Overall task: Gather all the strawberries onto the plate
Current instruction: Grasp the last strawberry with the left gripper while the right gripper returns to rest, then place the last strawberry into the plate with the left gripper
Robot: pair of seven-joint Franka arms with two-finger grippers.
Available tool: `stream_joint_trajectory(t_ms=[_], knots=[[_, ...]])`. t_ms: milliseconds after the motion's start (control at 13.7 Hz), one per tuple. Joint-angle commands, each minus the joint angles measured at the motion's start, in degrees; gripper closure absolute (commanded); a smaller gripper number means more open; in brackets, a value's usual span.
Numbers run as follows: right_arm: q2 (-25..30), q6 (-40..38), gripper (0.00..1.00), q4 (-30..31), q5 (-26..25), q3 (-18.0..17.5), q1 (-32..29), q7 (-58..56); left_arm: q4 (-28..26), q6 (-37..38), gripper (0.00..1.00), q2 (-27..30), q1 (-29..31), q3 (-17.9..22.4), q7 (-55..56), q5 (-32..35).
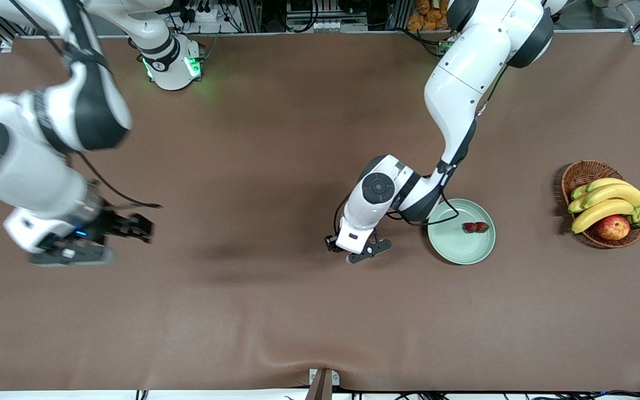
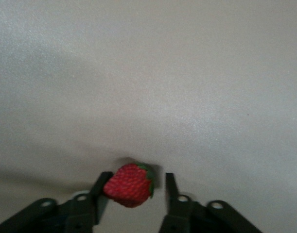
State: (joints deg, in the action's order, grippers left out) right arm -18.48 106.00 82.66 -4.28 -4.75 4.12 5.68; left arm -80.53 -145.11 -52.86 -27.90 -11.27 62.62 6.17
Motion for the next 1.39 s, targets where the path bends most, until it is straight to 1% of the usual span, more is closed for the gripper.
stream_joint_trajectory(t_ms=[0, 73, 220, 293, 366, 439, 512, 659, 732, 805, 1024, 1098, 1171, 1317], knots=[[7.2, -4.5, 0.00, 4.1, 0.7, -1.3, -6.9, -7.4, -0.1, 1.1, 1.00, 0.3, -0.5, 0.8, 0.0, -0.1], [9.4, -7.3, 0.00, 4.2, 0.7, -1.2, -8.1, -8.5, -0.4, 2.5, 1.00, 1.2, 0.0, 0.9, -0.1, -0.1], [13.9, -13.1, 0.00, 4.3, 0.8, -0.8, -9.0, -8.6, -0.5, 9.1, 1.00, 5.4, 2.2, 0.9, -0.2, 0.1], [15.3, -15.0, 0.00, 4.3, 0.8, 0.7, -8.5, -8.6, -0.5, 11.8, 1.00, 7.7, 3.3, 0.9, -0.3, 0.1], [16.2, -17.0, 0.00, 4.2, 1.0, 1.9, -8.1, -8.7, -0.7, 14.6, 1.00, 9.9, 5.6, 0.8, -0.6, 0.2], [16.9, -18.4, 0.00, 4.2, 2.8, 2.6, -8.1, -8.8, -1.5, 17.5, 1.00, 12.3, 7.3, 0.7, -1.3, 0.2], [17.5, -19.4, 0.00, 4.2, 5.0, 3.9, -8.1, -8.8, -4.1, 20.3, 1.00, 14.7, 9.1, 0.7, -3.3, 0.2], [17.8, -20.7, 0.00, 4.2, 7.3, 6.4, -6.6, -8.4, -13.5, 21.1, 1.00, 19.5, 13.5, 0.8, -5.6, 0.9], [17.8, -20.7, 0.00, 4.2, 7.9, 7.3, -6.2, -8.1, -16.8, 21.0, 1.00, 20.7, 15.6, 0.7, -6.8, 3.1], [18.2, -21.3, 0.00, 4.3, 8.2, 7.6, -6.2, -8.1, -18.9, 20.8, 1.00, 20.7, 16.5, 0.7, -6.9, 5.3], [18.9, -22.4, 0.00, 4.3, 8.1, 9.1, -6.2, -8.1, -19.7, 20.2, 1.00, 18.6, 18.4, 0.8, -7.1, 6.2], [18.9, -22.5, 0.00, 4.1, 7.7, 9.0, -6.2, -8.0, -19.4, 20.3, 0.70, 18.7, 18.6, 0.8, -7.2, 6.4], [18.9, -22.4, 0.00, 4.0, 7.5, 8.8, -6.2, -8.0, -19.1, 20.4, 0.01, 19.2, 18.6, 0.9, -7.0, 6.5], [18.9, -22.2, 0.00, 4.0, 7.3, 8.6, -6.2, -8.1, -18.9, 20.9, 0.00, 22.3, 18.5, 0.8, -7.1, 6.7]])
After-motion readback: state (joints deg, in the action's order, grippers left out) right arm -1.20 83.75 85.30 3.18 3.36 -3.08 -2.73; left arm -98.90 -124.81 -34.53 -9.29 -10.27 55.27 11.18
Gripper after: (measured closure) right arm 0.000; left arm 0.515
